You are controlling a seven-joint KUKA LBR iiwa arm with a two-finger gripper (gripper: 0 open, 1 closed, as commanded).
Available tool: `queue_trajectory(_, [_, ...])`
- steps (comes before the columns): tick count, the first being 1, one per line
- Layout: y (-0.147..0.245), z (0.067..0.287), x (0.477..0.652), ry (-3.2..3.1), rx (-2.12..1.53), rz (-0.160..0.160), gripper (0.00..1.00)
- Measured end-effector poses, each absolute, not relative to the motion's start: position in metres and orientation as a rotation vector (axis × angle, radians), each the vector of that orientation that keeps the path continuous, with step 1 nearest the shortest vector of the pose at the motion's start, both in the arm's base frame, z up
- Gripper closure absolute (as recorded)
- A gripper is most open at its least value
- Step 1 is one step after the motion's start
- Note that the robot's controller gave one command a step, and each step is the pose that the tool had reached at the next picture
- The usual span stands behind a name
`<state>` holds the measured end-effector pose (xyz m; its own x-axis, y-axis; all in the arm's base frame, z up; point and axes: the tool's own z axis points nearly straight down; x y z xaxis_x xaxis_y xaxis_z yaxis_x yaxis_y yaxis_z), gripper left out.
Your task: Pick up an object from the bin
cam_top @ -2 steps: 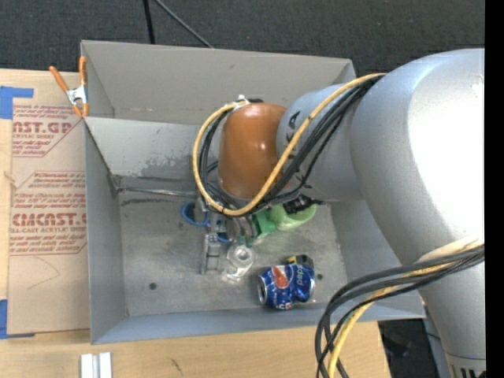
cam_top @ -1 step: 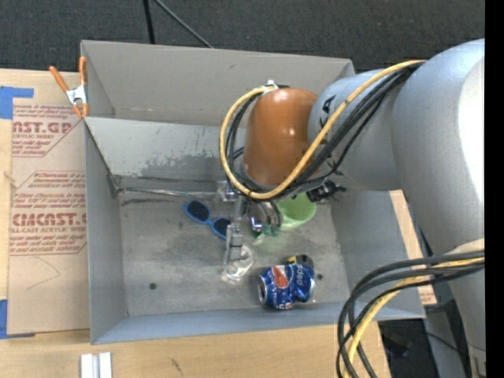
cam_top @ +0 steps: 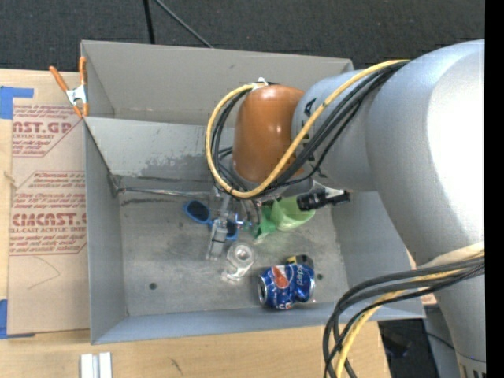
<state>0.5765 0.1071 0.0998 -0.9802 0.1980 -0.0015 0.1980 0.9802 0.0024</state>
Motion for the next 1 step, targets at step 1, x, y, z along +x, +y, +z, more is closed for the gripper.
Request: queue_trajectory(1, [0.1106, 0.0685, 0.5744, 3.075, 0.657, 0.0, 0.0])
